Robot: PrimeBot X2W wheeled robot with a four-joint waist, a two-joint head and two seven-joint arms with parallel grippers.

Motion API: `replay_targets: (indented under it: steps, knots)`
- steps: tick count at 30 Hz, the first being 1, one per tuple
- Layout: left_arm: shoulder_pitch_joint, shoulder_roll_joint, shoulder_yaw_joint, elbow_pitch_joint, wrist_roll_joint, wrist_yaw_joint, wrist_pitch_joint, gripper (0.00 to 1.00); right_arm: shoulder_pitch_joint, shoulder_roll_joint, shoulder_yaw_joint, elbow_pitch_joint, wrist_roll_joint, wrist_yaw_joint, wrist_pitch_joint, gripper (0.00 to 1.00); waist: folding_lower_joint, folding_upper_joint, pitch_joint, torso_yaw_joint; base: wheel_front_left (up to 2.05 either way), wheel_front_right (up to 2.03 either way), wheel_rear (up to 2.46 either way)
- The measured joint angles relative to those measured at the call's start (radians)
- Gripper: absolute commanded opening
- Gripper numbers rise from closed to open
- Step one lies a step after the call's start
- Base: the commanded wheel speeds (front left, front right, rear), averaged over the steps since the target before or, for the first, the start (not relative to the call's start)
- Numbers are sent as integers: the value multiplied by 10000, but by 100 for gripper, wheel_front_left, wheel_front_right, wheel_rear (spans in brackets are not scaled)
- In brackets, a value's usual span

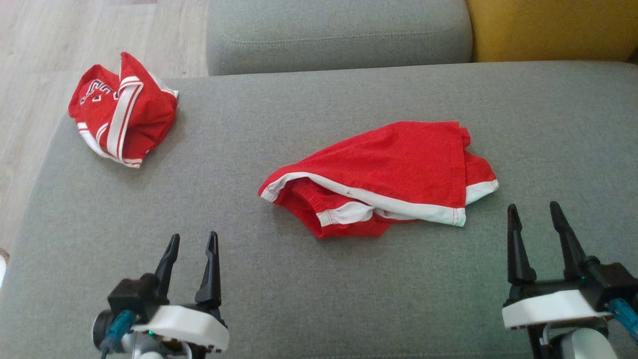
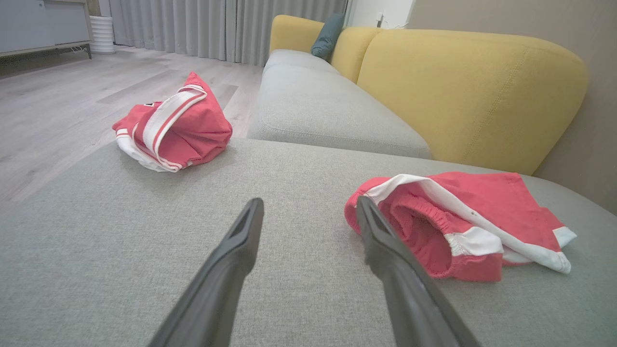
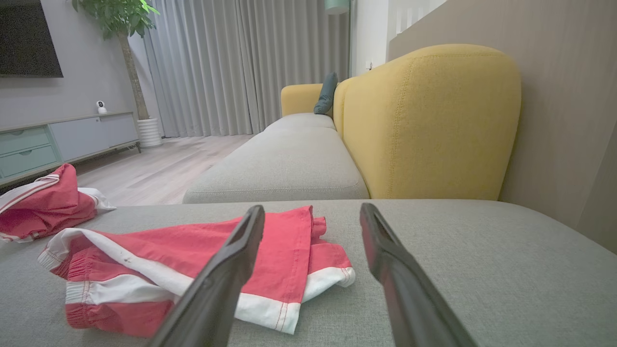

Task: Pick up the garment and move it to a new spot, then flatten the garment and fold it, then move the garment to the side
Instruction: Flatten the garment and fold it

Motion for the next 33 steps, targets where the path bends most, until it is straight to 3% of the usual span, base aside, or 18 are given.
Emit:
replay_targets:
  steps: [13,20,33]
  knots:
    - [-117,-8,-522,410,-6,-90,0,100,-112,0,13,90,38,0,-2,100,0,0,288,-113,0,0,0]
    - [-1380,-23,-1315,1340,-495,-209,0,100,-532,0,159,82,36,2,0,100,0,0,793,-325,0,0,0]
    - [-3171,-73,-1703,3281,-2073,-100,0,100,-1159,0,364,17,38,0,-2,100,2,0,1796,-899,0,0,0]
